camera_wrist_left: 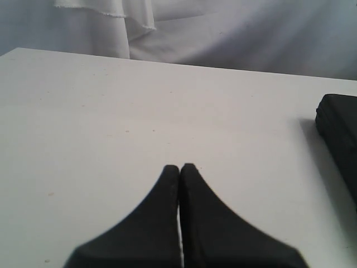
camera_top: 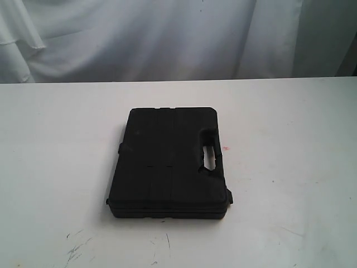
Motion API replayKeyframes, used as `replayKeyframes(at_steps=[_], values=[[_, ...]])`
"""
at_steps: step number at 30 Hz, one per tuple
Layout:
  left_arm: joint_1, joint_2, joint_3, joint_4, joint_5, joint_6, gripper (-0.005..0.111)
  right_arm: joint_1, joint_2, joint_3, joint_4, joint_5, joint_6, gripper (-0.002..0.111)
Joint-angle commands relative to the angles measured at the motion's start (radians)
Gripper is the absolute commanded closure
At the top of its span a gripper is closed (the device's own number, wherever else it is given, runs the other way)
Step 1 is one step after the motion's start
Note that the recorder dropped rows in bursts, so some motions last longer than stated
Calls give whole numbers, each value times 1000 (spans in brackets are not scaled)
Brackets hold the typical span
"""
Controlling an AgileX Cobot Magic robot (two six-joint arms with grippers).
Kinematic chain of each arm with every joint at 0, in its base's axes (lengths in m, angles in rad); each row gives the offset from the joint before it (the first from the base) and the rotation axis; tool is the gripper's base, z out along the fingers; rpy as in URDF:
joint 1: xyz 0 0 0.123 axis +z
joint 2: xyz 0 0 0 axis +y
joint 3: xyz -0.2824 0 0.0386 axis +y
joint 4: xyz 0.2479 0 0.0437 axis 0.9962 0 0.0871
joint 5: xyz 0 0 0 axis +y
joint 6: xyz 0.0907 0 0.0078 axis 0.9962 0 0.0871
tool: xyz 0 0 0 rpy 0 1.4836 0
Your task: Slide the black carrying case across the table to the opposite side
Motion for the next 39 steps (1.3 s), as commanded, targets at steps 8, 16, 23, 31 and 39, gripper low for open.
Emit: replayKeyframes(at_steps=[8, 16, 23, 31, 39], values=[[3, -4, 5, 2, -10, 1, 107, 0, -7, 2, 136, -100, -3, 108], [3, -4, 5, 2, -10, 1, 107, 0, -7, 2, 453, -407, -3, 108], [3, -4, 5, 2, -10, 1, 107, 0, -7, -10, 492, -693, -3, 108], [3, -4, 5, 2, -10, 1, 107, 0, 32, -232, -36, -681, 64, 108], [3, -4, 5, 2, -10, 1, 107, 97, 641, -717, -38, -126, 111, 108]])
